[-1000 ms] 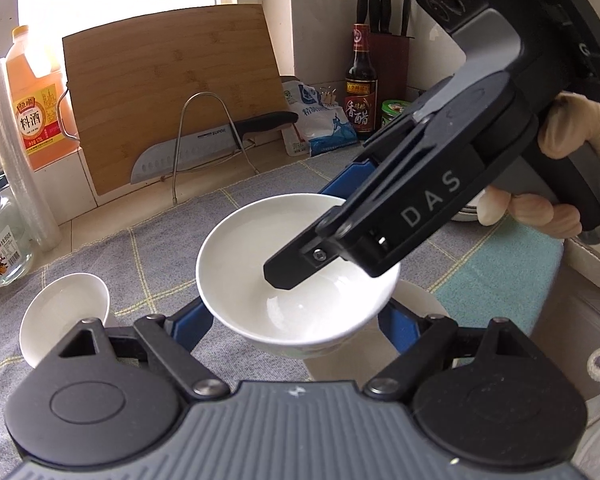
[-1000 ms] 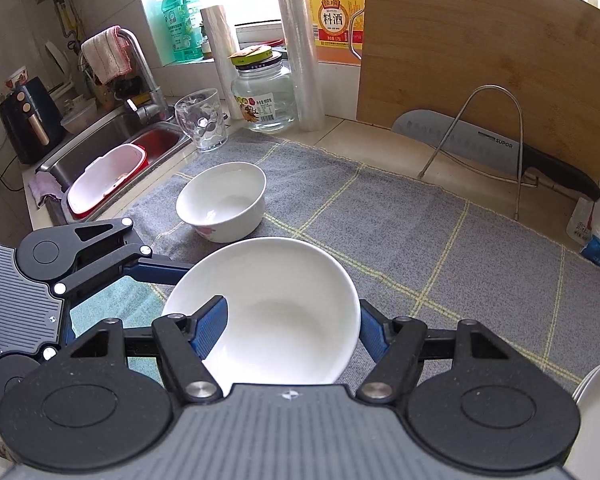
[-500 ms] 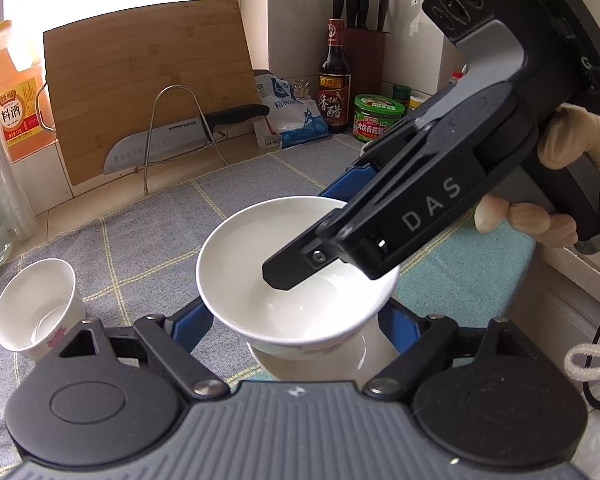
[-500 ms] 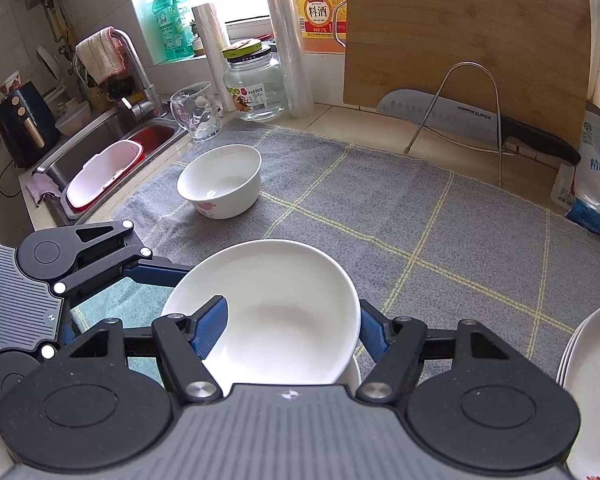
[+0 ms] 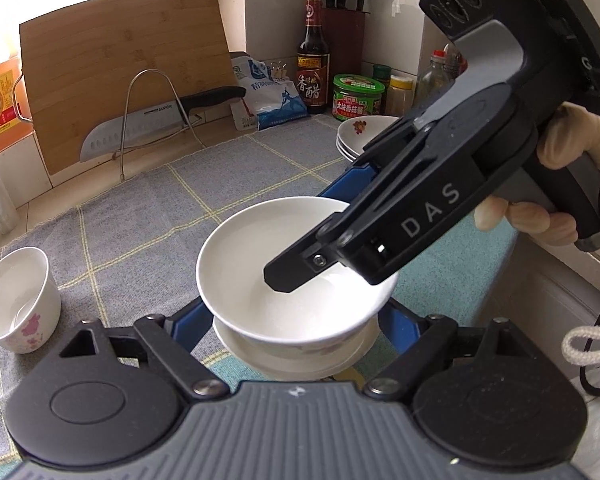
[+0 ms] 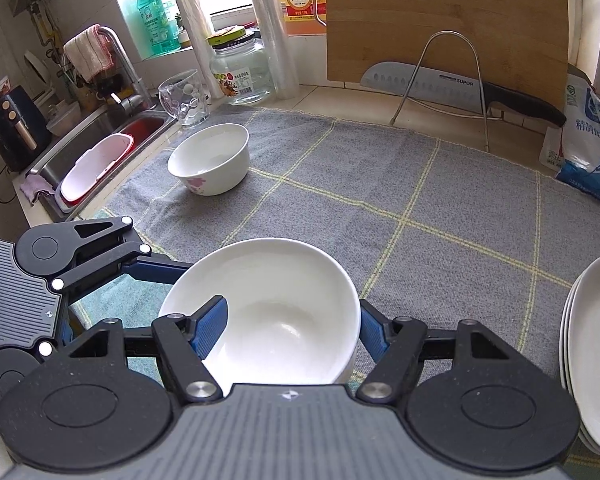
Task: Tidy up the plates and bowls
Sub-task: 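Lower the held bowl onto another white bowl with the right tool, then open the right tool and pull it back from the stacked bowls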
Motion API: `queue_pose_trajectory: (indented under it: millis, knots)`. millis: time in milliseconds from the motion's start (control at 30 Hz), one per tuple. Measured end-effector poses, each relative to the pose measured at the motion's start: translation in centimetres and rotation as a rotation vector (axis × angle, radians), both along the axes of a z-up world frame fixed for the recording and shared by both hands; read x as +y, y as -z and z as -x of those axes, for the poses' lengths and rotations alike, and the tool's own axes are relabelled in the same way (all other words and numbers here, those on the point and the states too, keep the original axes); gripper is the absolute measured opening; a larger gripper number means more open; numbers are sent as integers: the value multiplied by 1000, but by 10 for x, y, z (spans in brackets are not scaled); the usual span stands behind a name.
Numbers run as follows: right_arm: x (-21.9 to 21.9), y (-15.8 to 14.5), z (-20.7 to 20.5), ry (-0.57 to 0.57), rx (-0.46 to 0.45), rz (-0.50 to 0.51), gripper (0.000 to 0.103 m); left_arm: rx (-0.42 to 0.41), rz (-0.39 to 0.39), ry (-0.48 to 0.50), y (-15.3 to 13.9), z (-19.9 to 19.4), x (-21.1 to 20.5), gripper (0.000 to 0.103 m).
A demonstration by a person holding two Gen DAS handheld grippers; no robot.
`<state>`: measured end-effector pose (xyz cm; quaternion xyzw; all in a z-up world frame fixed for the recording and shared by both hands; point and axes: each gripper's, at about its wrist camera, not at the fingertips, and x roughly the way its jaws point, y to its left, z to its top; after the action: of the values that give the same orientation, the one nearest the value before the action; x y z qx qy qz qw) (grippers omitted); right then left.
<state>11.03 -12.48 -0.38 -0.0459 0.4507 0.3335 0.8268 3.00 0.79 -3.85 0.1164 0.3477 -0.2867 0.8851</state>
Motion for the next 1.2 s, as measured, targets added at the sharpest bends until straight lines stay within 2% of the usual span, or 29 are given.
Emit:
queue_pose_trajectory:
  millis: [367, 800, 900, 967, 1033, 1200]
  knots:
    - [2, 8, 1, -1, 7, 10, 75, 10, -29, 11, 6, -1, -1, 89]
    - [3, 11, 1, -4, -4, 13, 75, 28, -25, 10, 9, -5, -1, 91]
    - [1, 12, 2, -3, -7, 6, 81, 32, -21, 8, 9, -7, 1, 94]
    - [0, 11, 4, -2, -19, 4, 92, 24, -31, 15, 8, -5, 2, 95]
    - [-2, 8, 7, -4, -43, 6, 97, 28, -30, 22, 7, -3, 3, 95]
    - [-5, 5, 10, 1, -80, 23, 102, 57, -6, 22, 3, -2, 10, 96]
